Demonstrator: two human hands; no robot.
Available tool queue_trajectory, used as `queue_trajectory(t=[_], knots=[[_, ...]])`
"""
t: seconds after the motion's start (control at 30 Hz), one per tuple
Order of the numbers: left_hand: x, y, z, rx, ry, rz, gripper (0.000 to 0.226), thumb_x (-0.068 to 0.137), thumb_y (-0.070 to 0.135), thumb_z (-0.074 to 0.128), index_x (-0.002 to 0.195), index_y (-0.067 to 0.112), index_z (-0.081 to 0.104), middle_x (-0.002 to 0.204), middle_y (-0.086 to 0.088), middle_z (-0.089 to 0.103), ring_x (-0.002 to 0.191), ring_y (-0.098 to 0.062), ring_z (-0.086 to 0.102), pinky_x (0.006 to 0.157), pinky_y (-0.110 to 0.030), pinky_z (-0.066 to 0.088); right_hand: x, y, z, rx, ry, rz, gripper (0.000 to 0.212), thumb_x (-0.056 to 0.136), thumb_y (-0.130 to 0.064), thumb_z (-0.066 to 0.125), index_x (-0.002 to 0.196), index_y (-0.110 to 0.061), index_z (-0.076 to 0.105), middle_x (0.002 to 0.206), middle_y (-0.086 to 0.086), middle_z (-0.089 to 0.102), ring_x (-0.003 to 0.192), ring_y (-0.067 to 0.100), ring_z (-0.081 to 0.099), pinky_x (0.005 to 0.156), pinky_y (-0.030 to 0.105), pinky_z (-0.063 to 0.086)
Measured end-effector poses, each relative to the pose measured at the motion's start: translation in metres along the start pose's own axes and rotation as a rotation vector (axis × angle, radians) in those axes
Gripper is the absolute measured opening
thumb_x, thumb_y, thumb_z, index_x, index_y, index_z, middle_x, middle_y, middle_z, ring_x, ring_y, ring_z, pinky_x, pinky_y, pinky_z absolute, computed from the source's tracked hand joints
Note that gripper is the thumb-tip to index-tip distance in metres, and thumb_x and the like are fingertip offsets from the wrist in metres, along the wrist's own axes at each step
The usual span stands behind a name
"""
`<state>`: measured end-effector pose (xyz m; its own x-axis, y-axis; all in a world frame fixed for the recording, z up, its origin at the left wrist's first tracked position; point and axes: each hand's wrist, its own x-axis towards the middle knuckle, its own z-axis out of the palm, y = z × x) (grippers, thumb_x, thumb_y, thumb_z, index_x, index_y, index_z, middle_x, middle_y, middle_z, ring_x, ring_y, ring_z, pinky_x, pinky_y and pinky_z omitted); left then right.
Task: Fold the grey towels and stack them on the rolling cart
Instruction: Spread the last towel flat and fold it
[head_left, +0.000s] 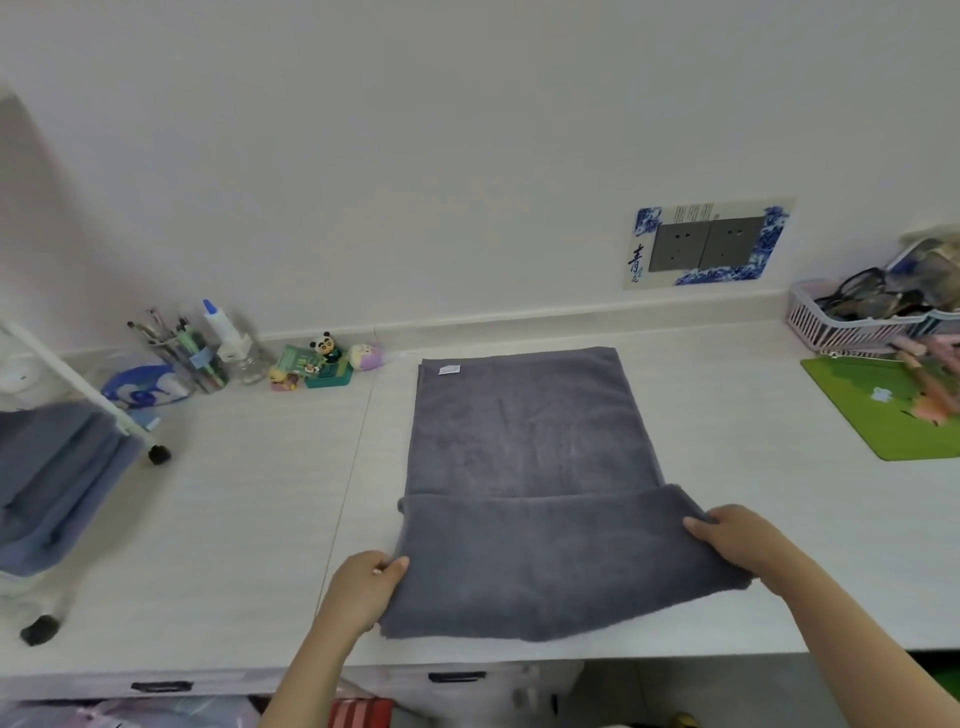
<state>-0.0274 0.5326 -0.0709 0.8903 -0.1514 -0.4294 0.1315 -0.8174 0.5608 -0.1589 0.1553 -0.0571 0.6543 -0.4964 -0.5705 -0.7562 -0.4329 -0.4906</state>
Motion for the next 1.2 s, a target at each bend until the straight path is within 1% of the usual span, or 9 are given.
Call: queue_trajectory(t=[0.13, 0.3, 0.4, 0.5, 0.67, 0.87, 0.97, 1.1, 1.2], knots=[[-0.004, -0.009, 0.002, 0.048, -0.244, -0.115, 0.039, 0.100, 0.022, 0.042, 0.065, 0.008, 0.053, 0.041, 0.002, 0.056, 0.033, -0.011, 0.047, 0.038, -0.017, 0.030, 0.002, 0.011, 0.007, -0.125, -0.207, 0.078, 0.033, 0.093, -0.037, 0.054, 0.098, -0.007, 0.064, 0.091, 0.007, 0.068, 0.084, 0.021, 0.064, 0.064, 0.025, 0.048], [0.001, -0.014, 0.003, 0.196, -0.420, -0.193, 0.030, 0.097, 0.024, 0.040, 0.078, 0.009, 0.056, 0.064, 0.000, 0.062, 0.051, -0.011, 0.055, 0.044, -0.018, 0.034, 0.000, 0.022, 0.008, -0.026, -0.363, 0.182, 0.043, 0.090, -0.045, 0.057, 0.102, -0.004, 0.061, 0.093, 0.011, 0.070, 0.082, 0.026, 0.069, 0.064, 0.031, 0.058], [0.010, -0.015, 0.010, 0.140, -0.329, -0.147, 0.037, 0.097, 0.045, 0.041, 0.091, 0.011, 0.056, 0.087, 0.000, 0.061, 0.072, -0.012, 0.057, 0.061, -0.022, 0.043, 0.003, 0.021, 0.017, 0.126, -0.212, 0.115, 0.050, 0.092, -0.051, 0.047, 0.110, -0.005, 0.057, 0.106, 0.009, 0.064, 0.097, 0.029, 0.063, 0.081, 0.037, 0.056], [0.013, -0.013, 0.022, -0.237, -0.240, -0.197, 0.041, 0.095, 0.047, 0.047, 0.112, 0.011, 0.055, 0.104, -0.003, 0.063, 0.090, -0.018, 0.061, 0.069, -0.027, 0.049, 0.005, 0.019, 0.029, 0.207, -0.091, 0.080, 0.048, 0.092, -0.050, 0.048, 0.112, -0.008, 0.059, 0.113, 0.009, 0.062, 0.103, 0.030, 0.058, 0.092, 0.046, 0.050], [0.014, -0.010, 0.030, -0.418, -0.077, -0.187, 0.026, 0.100, 0.032, 0.042, 0.094, 0.015, 0.061, 0.103, -0.007, 0.065, 0.096, -0.025, 0.061, 0.088, -0.042, 0.050, 0.006, 0.021, 0.034, 0.571, -0.057, 0.084, 0.046, 0.093, -0.042, 0.053, 0.121, -0.006, 0.060, 0.121, 0.008, 0.060, 0.116, 0.030, 0.054, 0.103, 0.044, 0.040], [0.019, -0.025, 0.025, -0.100, -0.103, -0.154, 0.029, 0.101, 0.026, 0.039, 0.098, 0.007, 0.060, 0.101, -0.011, 0.064, 0.090, -0.026, 0.060, 0.075, -0.033, 0.049, 0.008, 0.038, 0.029, 0.233, -0.112, 0.257, 0.035, 0.093, -0.027, 0.054, 0.109, 0.003, 0.063, 0.103, 0.016, 0.065, 0.092, 0.032, 0.061, 0.078, 0.039, 0.052], [0.020, -0.029, 0.029, -0.086, -0.155, -0.198, 0.031, 0.099, 0.029, 0.042, 0.097, 0.003, 0.058, 0.099, -0.014, 0.063, 0.081, -0.024, 0.059, 0.069, -0.033, 0.050, 0.009, 0.041, 0.035, 0.203, -0.152, 0.265, 0.034, 0.093, -0.026, 0.054, 0.114, 0.000, 0.057, 0.111, 0.015, 0.060, 0.099, 0.033, 0.059, 0.081, 0.041, 0.053], [0.020, -0.024, 0.039, -0.089, -0.043, -0.143, 0.036, 0.096, 0.044, 0.045, 0.094, 0.009, 0.054, 0.091, -0.003, 0.060, 0.080, -0.017, 0.056, 0.063, -0.028, 0.044, 0.010, 0.034, 0.052, 0.289, -0.019, 0.155, 0.047, 0.090, -0.047, 0.054, 0.113, -0.006, 0.054, 0.111, 0.010, 0.056, 0.101, 0.029, 0.054, 0.081, 0.039, 0.045], [0.022, -0.020, 0.046, -0.018, -0.023, -0.093, 0.025, 0.098, 0.035, 0.045, 0.095, 0.011, 0.053, 0.089, -0.001, 0.056, 0.078, -0.015, 0.052, 0.059, -0.024, 0.037, 0.015, 0.034, 0.063, 0.198, 0.119, 0.074, 0.039, 0.093, -0.041, 0.053, 0.098, -0.003, 0.059, 0.102, 0.013, 0.063, 0.089, 0.028, 0.056, 0.074, 0.035, 0.042]])
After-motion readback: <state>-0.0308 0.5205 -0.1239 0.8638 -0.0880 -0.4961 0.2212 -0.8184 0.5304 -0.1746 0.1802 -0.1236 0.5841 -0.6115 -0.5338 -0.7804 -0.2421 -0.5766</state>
